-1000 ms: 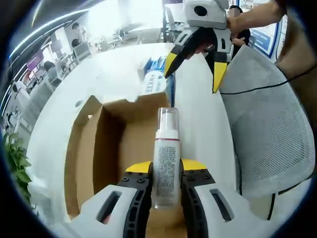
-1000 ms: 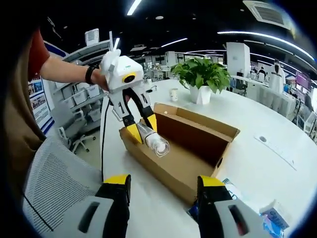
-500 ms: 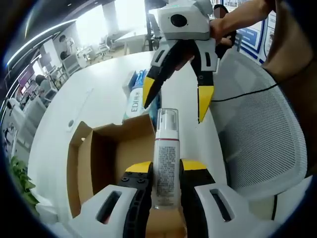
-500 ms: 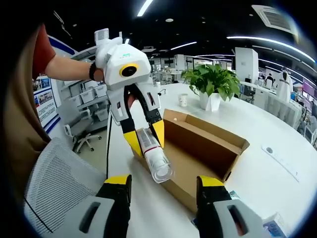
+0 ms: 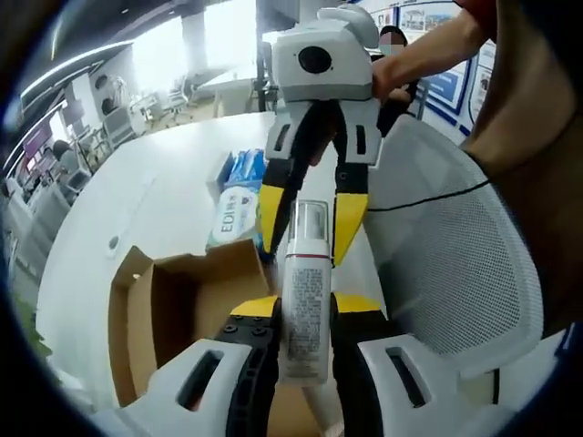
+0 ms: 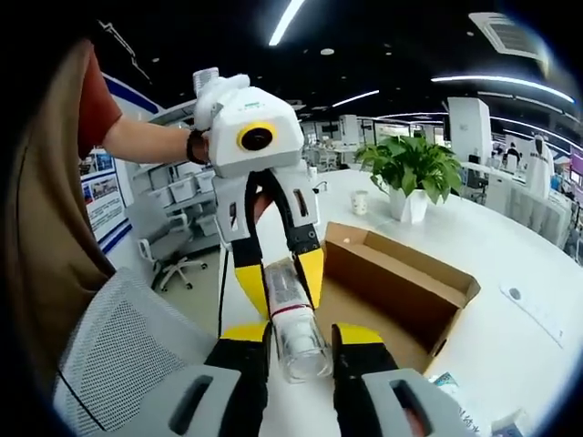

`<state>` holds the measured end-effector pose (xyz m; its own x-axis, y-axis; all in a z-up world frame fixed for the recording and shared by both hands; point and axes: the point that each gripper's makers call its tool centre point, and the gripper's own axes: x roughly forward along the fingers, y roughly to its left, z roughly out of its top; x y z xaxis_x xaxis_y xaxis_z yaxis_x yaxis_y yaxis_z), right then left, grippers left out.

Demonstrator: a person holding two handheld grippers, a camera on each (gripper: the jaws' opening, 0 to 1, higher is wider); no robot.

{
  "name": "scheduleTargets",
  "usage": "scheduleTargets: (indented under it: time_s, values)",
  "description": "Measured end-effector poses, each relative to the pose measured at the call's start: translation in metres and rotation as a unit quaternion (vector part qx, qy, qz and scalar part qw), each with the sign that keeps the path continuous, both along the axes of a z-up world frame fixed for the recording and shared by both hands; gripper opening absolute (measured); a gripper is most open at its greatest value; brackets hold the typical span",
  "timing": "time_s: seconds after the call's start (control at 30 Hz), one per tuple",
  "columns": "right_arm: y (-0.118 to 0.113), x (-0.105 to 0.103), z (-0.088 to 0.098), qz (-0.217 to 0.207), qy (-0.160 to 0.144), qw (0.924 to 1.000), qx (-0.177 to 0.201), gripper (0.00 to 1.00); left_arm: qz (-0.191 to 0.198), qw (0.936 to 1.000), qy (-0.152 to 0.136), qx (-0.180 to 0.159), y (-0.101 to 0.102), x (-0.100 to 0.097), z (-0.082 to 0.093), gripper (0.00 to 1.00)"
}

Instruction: Operate the shoe box by opening the lid, removing the specified soft item, and placing it in the target area until the item is outside and the box remains undamaged.

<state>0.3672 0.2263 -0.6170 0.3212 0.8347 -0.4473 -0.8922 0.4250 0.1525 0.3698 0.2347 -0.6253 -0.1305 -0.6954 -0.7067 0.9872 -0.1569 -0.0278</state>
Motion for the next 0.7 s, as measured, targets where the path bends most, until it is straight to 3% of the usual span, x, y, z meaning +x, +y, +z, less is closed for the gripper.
scheduleTargets:
  time_s: [0.17,0.33,0.7]
  values:
    - [-0.001,-0.004,0.003,0.008,0.002,0.9999,0.009,0.22,0.004,0.9993,0.032,-0.019,0.000,-0.005,0.006,0.20]
    - [-0.002,-0.007,0.006,0.014,-0.001,0.9998,0.011,0.21,0.000,0.9990,0.040,-0.022,0.002,-0.007,0.008,0.20]
    - [0.005,-0.018,0.010,0.036,0.008,0.9991,0.020,0.18,-0.013,0.9956,0.087,-0.031,0.003,-0.018,0.009,0.20]
